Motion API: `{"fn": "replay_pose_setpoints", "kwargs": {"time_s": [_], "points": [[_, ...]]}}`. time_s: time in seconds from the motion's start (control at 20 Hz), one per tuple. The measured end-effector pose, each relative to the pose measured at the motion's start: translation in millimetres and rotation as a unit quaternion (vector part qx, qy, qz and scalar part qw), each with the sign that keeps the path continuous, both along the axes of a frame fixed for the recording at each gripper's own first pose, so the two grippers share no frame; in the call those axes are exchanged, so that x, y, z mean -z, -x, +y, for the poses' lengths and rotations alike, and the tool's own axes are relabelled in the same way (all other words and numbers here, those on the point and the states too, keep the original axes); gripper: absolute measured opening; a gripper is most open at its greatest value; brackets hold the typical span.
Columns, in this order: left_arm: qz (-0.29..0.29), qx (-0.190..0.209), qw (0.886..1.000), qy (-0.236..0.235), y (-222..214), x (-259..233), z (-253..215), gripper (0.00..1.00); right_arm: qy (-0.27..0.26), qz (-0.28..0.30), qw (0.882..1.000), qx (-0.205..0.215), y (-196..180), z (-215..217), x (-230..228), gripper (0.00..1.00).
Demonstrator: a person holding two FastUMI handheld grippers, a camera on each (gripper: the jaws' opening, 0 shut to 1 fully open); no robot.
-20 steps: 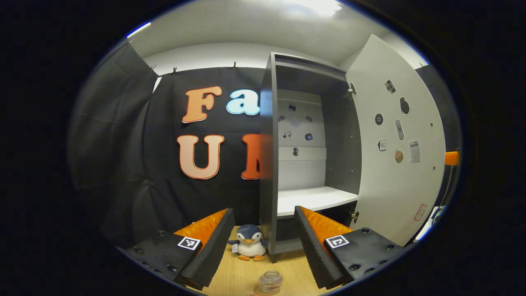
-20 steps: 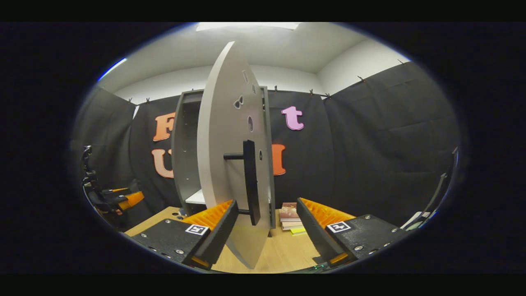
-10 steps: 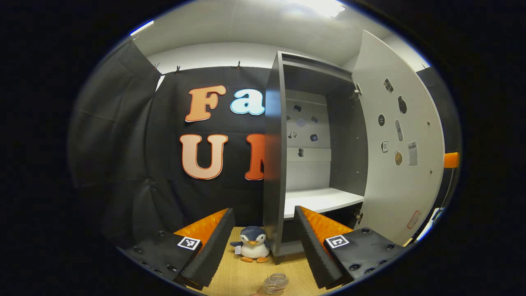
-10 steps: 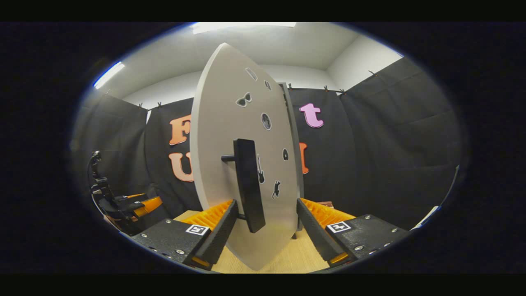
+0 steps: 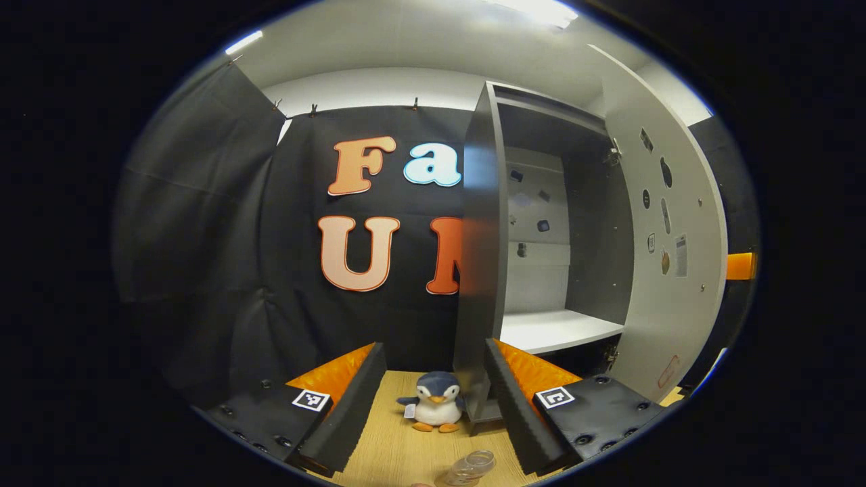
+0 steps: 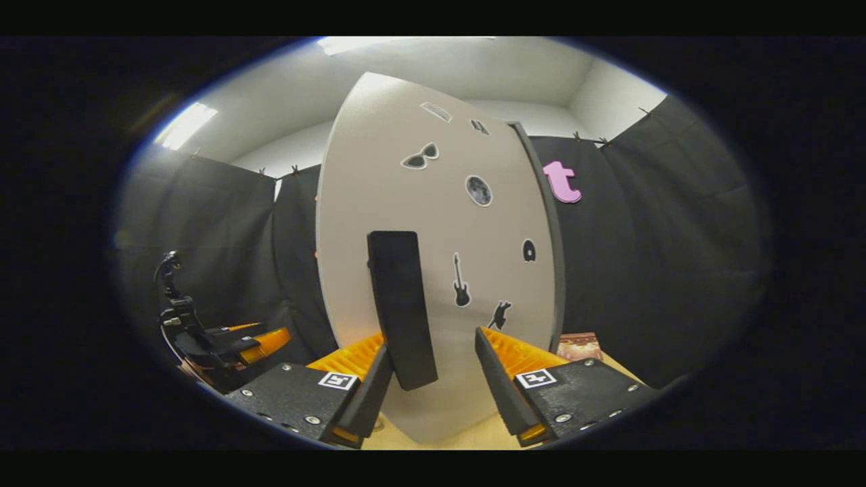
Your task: Open the cabinet door with the right hand, grasp the bottle in the cabinet with the left hand and place it on the coaster, then close the cabinet door with the right hand.
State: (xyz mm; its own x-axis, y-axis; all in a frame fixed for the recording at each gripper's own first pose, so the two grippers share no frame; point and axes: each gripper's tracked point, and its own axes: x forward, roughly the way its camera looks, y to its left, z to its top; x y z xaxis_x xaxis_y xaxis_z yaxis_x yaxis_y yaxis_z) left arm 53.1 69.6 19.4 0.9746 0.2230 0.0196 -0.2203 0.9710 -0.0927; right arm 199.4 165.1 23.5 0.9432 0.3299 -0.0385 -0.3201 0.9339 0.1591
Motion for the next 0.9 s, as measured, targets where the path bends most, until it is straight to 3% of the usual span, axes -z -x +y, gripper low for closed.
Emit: {"fn": "replay_pose_setpoints", "kwargs": {"time_s": [0.05,0.15,0.2,0.25,0.3,0.4,0.55,0.6,0.9], "points": [[0.001,-0.005,1.000,0.000,1,1,6,0.95,0.010,-0.006,1.000,-0.008,-4,10,-1,0.72],[0.003,-0.015,1.000,0.001,4,3,16,0.94,0.039,-0.019,0.999,-0.013,-6,25,-3,0.53],[0.003,-0.019,1.000,0.001,5,2,20,0.94,0.052,-0.023,0.998,-0.015,-4,27,-4,0.53],[0.003,-0.024,1.000,0.001,6,2,25,0.95,0.060,-0.026,0.998,-0.017,-3,32,-5,0.49],[0.003,-0.028,1.000,0.000,7,2,30,0.95,0.061,-0.026,0.998,-0.021,-3,36,-5,0.38],[0.004,-0.034,0.999,0.002,11,4,34,0.95,0.050,-0.019,0.998,-0.020,-8,41,-4,0.33],[0.005,-0.037,0.999,0.002,14,5,41,0.95,0.023,-0.003,0.999,-0.026,-18,49,-1,0.30],[0.005,-0.037,0.999,0.002,14,6,43,0.95,0.017,0.000,1.000,-0.026,-22,53,0,0.36],[0.004,-0.032,0.999,-0.001,15,5,56,0.95,0.023,0.013,1.000,0.002,-37,67,9,0.33]]}}
